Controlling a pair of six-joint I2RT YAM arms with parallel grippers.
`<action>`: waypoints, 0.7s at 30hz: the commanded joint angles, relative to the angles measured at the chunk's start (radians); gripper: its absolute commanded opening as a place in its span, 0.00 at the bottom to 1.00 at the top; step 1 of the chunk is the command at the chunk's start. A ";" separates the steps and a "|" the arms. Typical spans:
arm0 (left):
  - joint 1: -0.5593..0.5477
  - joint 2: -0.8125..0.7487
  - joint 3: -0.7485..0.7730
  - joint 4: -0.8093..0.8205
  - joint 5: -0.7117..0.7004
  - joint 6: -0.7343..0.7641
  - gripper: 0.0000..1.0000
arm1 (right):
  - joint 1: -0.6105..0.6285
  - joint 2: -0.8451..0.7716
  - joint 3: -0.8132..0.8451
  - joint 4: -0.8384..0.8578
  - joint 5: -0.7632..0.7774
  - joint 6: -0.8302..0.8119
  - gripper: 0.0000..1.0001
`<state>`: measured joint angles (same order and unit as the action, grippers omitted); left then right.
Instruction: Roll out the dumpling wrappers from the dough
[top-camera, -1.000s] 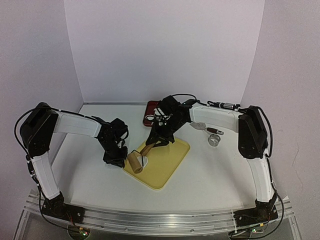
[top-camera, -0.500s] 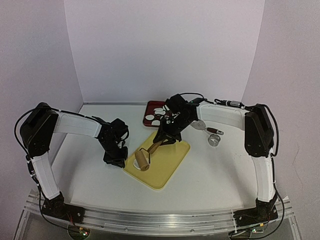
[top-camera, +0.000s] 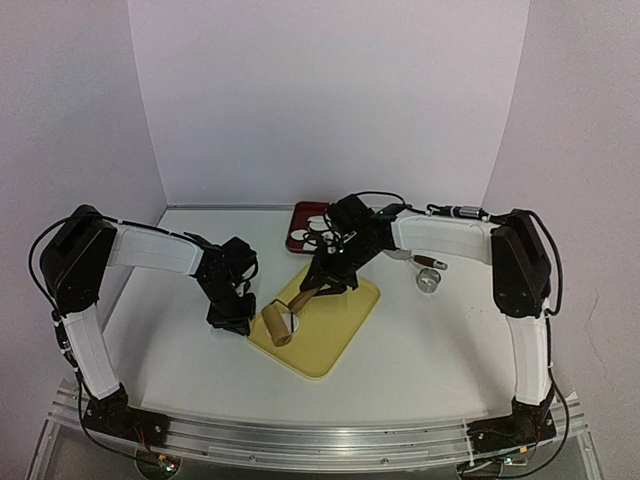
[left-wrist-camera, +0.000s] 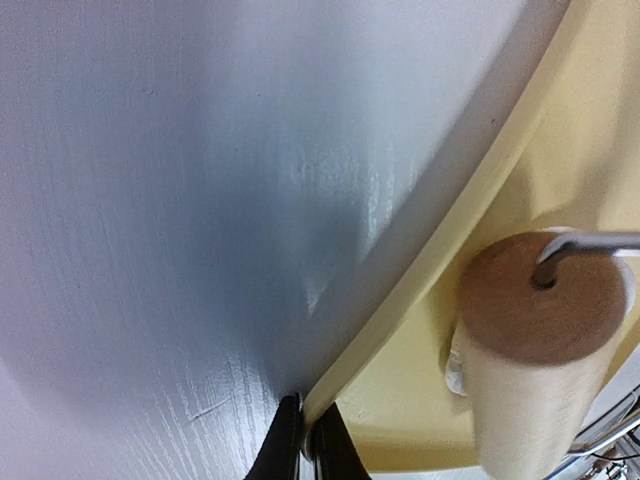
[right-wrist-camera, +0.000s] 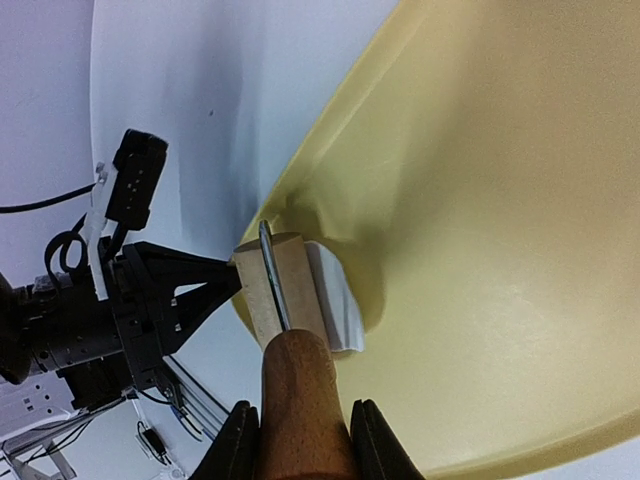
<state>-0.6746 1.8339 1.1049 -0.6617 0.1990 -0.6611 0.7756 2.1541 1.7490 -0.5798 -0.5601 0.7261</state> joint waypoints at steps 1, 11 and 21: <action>-0.005 -0.012 0.020 0.036 -0.017 -0.019 0.00 | -0.062 0.043 -0.135 -0.305 0.309 -0.047 0.00; -0.005 -0.027 0.005 0.033 -0.018 -0.024 0.00 | 0.042 0.213 0.072 -0.342 0.216 -0.106 0.00; -0.005 -0.025 0.011 0.045 -0.024 -0.037 0.00 | -0.049 0.102 -0.069 -0.351 0.300 -0.094 0.00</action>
<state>-0.6754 1.8339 1.1046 -0.6610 0.1986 -0.6736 0.7921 2.2142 1.8398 -0.6304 -0.5795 0.6868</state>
